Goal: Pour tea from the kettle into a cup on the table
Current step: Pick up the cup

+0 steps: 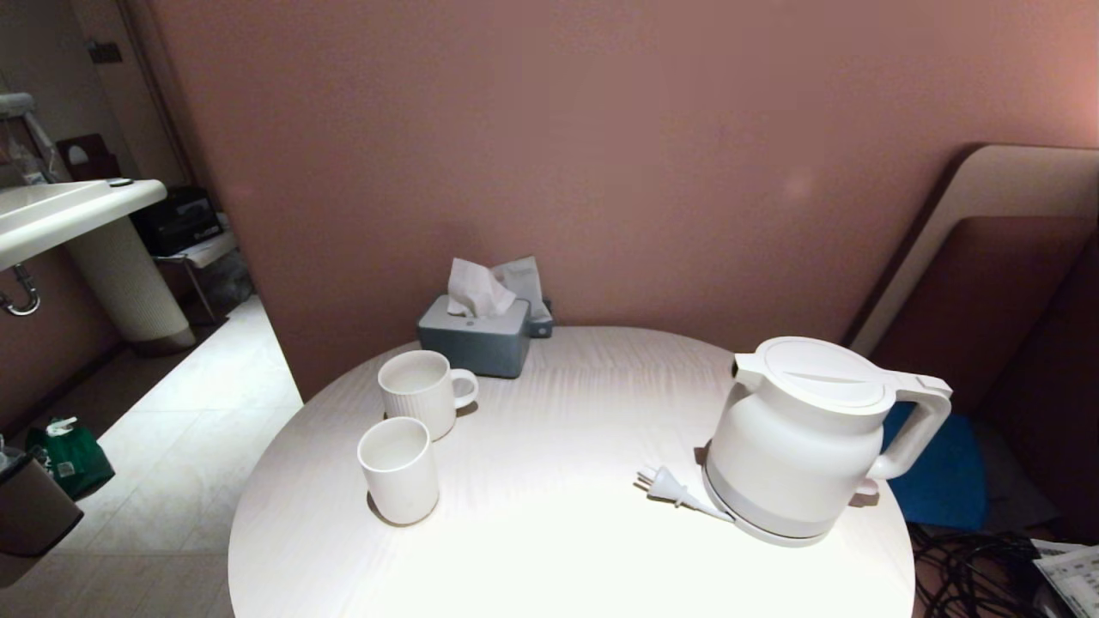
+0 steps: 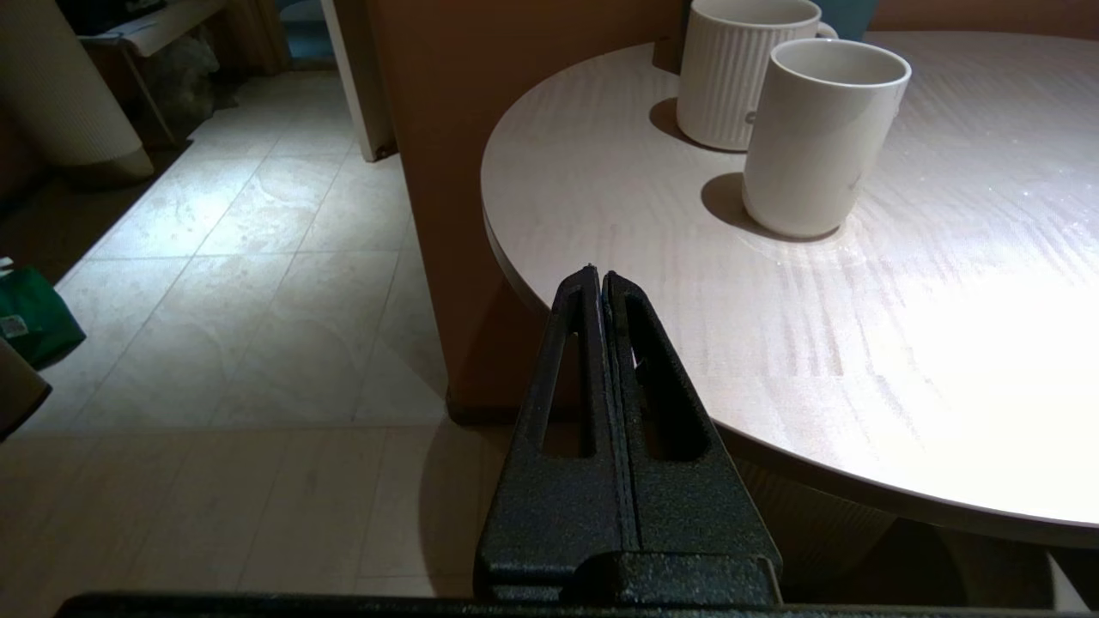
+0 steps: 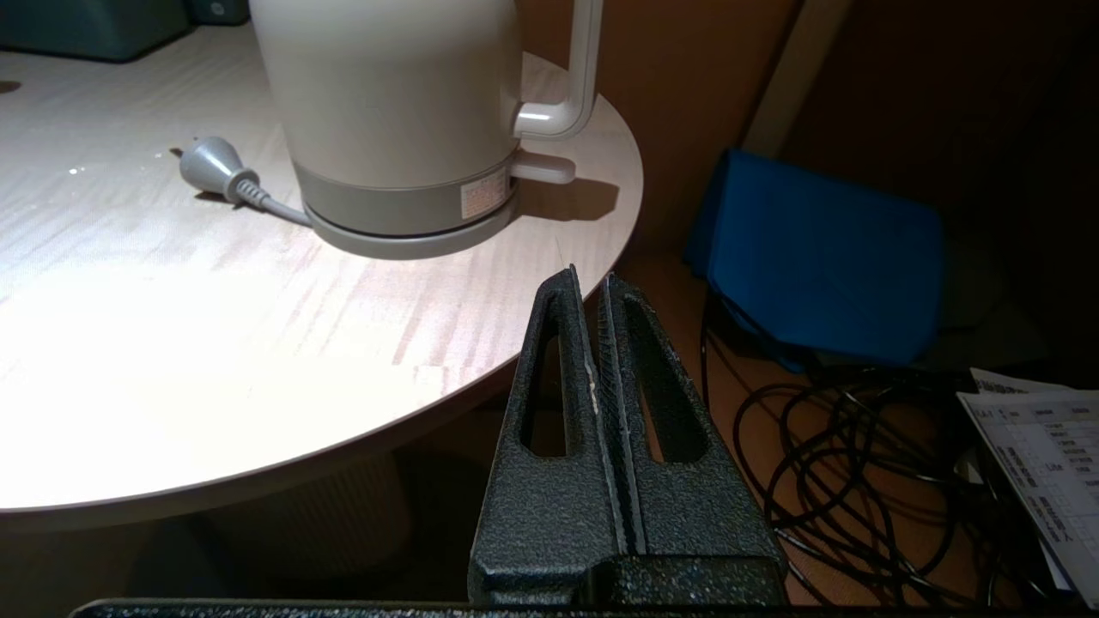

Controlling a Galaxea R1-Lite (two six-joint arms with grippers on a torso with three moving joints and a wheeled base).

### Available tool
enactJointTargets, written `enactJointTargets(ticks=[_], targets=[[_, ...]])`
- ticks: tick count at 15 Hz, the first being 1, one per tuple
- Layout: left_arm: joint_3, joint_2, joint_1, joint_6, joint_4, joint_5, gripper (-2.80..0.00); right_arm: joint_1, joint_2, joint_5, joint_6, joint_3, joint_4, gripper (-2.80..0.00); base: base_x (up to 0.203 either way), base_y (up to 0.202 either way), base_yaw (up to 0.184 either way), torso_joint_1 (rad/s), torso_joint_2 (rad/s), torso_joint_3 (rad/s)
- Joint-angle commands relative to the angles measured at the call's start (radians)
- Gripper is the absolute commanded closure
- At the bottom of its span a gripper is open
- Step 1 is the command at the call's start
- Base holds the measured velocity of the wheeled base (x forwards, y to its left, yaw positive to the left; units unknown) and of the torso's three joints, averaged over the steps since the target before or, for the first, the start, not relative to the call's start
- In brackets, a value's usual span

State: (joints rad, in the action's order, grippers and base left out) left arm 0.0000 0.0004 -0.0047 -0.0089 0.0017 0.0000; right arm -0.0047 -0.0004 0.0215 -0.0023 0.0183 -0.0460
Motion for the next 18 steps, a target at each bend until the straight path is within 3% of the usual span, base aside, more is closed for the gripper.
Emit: enactJointTargets(ticks=[1,18], targets=[[0.000,0.001,0.000,0.000,0.000,0.000,0.00,0.000,0.000,0.000,0.001,0.000,0.000,0.00,0.000,0.000,0.000,0.000,0.00,0.000],[0.000,0.001,0.000,0.000,0.000,0.002,0.00,0.000,0.000,0.000,-0.001,0.000,0.000,0.00,0.000,0.000,0.000,0.000,0.00,0.000]])
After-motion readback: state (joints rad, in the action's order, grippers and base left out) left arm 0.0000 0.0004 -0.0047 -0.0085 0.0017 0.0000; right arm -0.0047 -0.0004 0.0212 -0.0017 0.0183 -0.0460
